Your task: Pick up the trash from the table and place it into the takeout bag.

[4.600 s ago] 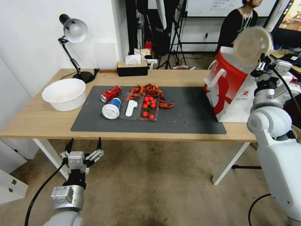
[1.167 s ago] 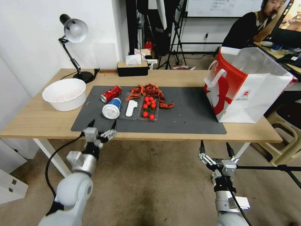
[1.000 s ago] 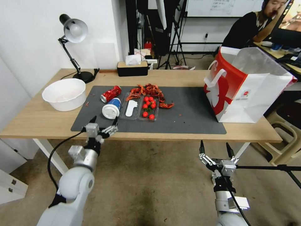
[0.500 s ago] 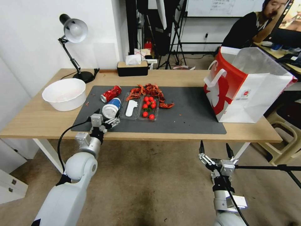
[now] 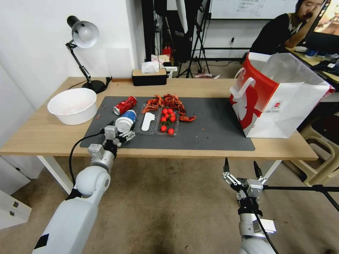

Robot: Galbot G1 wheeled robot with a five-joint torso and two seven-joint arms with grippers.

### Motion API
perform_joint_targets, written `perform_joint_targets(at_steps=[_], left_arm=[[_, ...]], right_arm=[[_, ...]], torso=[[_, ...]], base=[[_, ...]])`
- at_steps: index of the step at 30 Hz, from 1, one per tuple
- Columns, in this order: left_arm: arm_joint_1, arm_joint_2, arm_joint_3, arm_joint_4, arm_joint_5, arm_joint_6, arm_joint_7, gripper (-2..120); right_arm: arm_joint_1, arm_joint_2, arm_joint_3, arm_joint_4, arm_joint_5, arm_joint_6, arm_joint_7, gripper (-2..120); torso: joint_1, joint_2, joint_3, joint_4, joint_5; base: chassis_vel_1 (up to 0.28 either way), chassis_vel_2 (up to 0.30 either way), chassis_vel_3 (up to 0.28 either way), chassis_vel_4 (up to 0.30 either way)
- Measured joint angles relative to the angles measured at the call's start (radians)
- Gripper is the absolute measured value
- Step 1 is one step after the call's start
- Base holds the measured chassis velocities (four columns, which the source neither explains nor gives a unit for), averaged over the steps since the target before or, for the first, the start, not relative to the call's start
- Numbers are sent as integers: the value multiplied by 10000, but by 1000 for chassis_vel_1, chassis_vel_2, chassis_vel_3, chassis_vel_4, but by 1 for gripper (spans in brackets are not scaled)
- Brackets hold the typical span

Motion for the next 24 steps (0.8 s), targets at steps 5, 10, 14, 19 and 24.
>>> perform_joint_targets(at_steps=[5,10,14,19,24], left_arm=[[-177,41,113,93,-42,206,-39,100],[-237,48,139,93,-47,574,-79,100],[-280,87,181,62,-45,824,-113,88],[-322,160,178,35,-43,938,-175,73],[-316,230,153,-17,-43,921,-178,64]], right_arm=[[-5,24,-3,1,-20,0,2,100],[-15,40,-4,0,-35,2,9,100],[-13,37,-4,-1,-37,10,31,99],[-7,41,-2,-59,-37,43,54,99],[21,72,-8,-108,-37,56,56,99]], torso=[[0,0,0,0,0],[-1,0,0,0,0],[0,0,0,0,1],[0,0,0,1,0],[0,0,0,0,0]], base=[[0,0,0,0],[0,0,0,0],[0,0,0,0],[0,0,0,0],[0,0,0,0]])
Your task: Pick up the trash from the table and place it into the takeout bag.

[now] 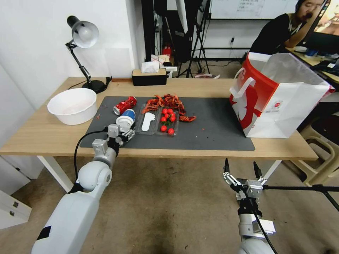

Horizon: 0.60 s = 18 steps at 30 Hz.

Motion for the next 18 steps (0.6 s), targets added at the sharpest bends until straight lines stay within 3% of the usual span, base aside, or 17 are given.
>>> perform_joint_targets(at_steps=[7,11,15,18], left_arm=[[0,86,4,-59,-5,-294,77,63],[-127,250,122,-232,-64,-821,441,63],[-687,620,620,-346,-511,-1327,1003,63],[-1868,994,1650,-137,-1516,-1746,1747,63]], right_arm=[[41,18,-10,-24,-1,2,0,99],[76,44,-25,-58,0,3,0,99],[93,81,-29,-100,-3,3,0,99],[98,101,12,-107,-11,3,-2,100]], torso=[[0,0,0,1,-1],[0,0,0,1,-1],[0,0,0,0,1],[0,0,1,1,-1]], base=[[0,0,0,0],[0,0,0,0],[0,0,0,0],[0,0,0,0]])
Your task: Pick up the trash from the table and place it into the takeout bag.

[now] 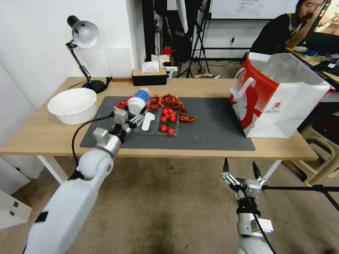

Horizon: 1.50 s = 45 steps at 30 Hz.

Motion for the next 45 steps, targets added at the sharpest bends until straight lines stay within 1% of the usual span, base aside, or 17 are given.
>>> perform_joint_targets(at_steps=[1,2,5,6,9,11,13,15,16,19,22,26,29,38,39,41,45], left_arm=[[-723,75,616,212,-300,-131,284,63],[-723,75,616,212,-300,-131,284,63],[-2079,110,1927,668,-772,-149,402,63],[-2079,110,1927,668,-772,-149,402,63],[-3213,47,2981,1102,-1112,-151,407,63],[-3398,30,3121,1165,-1157,-153,404,63],[-4388,-202,3845,1592,-1363,-154,395,63],[-4642,-302,4036,1730,-1412,-154,396,63],[-5348,-656,4514,2145,-1539,-154,394,63],[-5577,-789,4681,2294,-1595,-151,393,63],[-6695,-1458,5490,2857,-2009,-133,371,63],[-7342,-1898,5948,3214,-2297,-124,359,63],[-8129,-2537,6479,3775,-2659,-116,346,63],[-9061,-3663,7246,4896,-3130,-111,358,63],[-9061,-3663,7246,4896,-3130,-111,358,63],[-9292,-4077,7407,5354,-3217,-114,374,63],[-9543,-4538,7558,5936,-3223,-182,405,63]], right_arm=[[21,17,18,-9,-8,-16,-3,100],[21,17,18,-9,-8,-16,-3,100],[70,58,33,-36,-28,-97,-5,100],[70,58,33,-36,-28,-97,-5,100],[127,69,35,-81,-71,-163,-3,100],[136,70,35,-91,-83,-168,-1,100],[194,77,37,-140,-130,-219,18,100],[211,75,36,-156,-138,-236,27,100],[262,49,36,-195,-152,-284,52,100],[279,33,36,-205,-154,-297,58,100],[350,-21,38,-276,-156,-325,90,100],[381,-43,38,-324,-156,-326,105,100],[429,-68,39,-368,-156,-327,124,100],[485,-84,46,-383,-154,-329,151,100],[485,-84,46,-383,-154,-329,151,100],[490,-64,46,-395,-153,-331,154,100],[474,-27,46,-401,-153,-331,161,100]], torso=[[0,0,-1,-4,5],[0,0,-1,-4,5],[0,0,-1,-2,3],[0,0,-1,-2,3],[0,0,2,-3,-2],[1,1,1,-3,-1],[1,1,1,-4,7],[1,1,1,-3,1],[1,1,0,-1,3],[0,1,0,0,4],[1,1,1,-1,4],[1,1,1,-1,4],[1,0,0,-2,4],[0,0,0,0,3],[0,0,0,0,3],[1,0,0,-2,3],[0,0,0,-1,3]], base=[[0,0,0,0],[0,0,0,0],[0,0,0,0],[0,0,0,0],[0,0,0,0],[0,0,0,0],[0,0,0,0],[0,0,0,0],[0,0,0,0],[0,0,0,0],[0,0,0,0],[0,0,0,0],[0,0,0,0],[0,0,0,0],[0,0,0,0],[0,0,0,0],[0,0,0,0]])
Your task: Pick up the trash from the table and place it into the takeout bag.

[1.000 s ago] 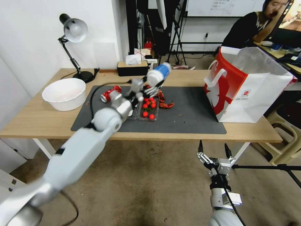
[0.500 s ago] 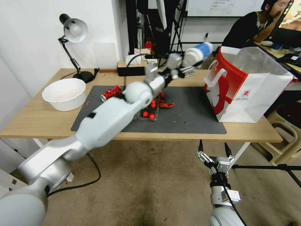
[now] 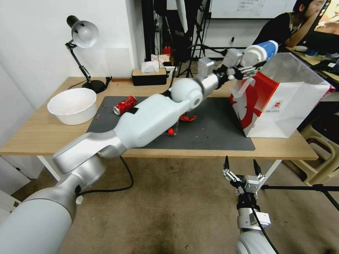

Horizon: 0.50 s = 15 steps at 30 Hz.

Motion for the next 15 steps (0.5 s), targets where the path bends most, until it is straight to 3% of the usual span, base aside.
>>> perform_joint_targets(at_steps=[7,15], left_arm=[[-273,-766,119,675,-52,-35,46,63],[-291,-900,354,760,-135,-39,23,63]], right_arm=[[-3,104,-7,-25,-4,13,4,100],[87,188,-69,-100,-42,27,4,100]], torso=[[0,0,0,-1,-1],[-1,0,0,0,-2]], base=[[0,0,0,0],[0,0,0,0]])
